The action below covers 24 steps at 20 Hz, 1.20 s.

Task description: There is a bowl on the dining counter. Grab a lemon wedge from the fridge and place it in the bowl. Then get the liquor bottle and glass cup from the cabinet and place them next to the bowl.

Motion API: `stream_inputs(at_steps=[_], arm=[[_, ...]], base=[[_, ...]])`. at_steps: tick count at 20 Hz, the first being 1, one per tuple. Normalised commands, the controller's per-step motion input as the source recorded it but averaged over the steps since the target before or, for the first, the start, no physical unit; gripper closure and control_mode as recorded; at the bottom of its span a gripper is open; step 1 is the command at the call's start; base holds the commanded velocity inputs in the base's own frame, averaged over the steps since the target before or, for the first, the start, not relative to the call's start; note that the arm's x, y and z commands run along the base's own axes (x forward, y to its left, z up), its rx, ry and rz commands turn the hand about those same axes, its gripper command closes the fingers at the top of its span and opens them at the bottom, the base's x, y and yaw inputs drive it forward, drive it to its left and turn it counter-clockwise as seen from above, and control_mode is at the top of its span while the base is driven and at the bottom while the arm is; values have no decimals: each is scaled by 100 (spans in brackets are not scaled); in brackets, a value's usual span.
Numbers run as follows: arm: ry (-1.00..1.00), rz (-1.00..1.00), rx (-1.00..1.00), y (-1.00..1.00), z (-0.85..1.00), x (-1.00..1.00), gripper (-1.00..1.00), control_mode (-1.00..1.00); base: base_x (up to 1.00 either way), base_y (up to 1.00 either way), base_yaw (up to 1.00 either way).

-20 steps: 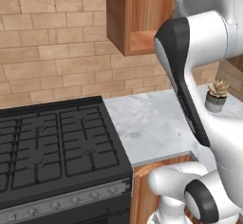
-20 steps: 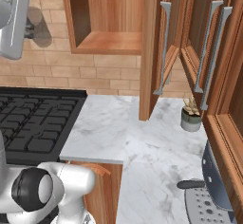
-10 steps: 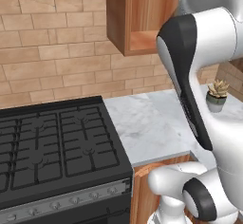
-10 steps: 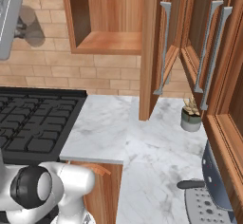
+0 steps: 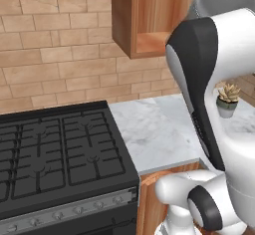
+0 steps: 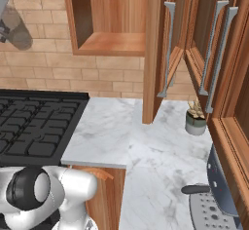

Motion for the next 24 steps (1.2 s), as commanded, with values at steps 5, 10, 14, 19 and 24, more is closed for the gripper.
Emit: stream_inputs(at_steps=[5, 10, 14, 19, 24], arm=[[-10, 0, 5, 0, -37, -41, 100, -100], [0, 0, 0, 0, -10, -8, 100, -100], [1, 0, 0, 1, -7, -2, 100, 100], [0, 0, 0, 0, 0, 0, 100, 100], [0, 0, 0, 0, 0, 0, 100, 100]], base=[[0, 0, 0], [0, 0, 0], [-7, 5, 0], [-65, 53, 0], [-82, 68, 0]])
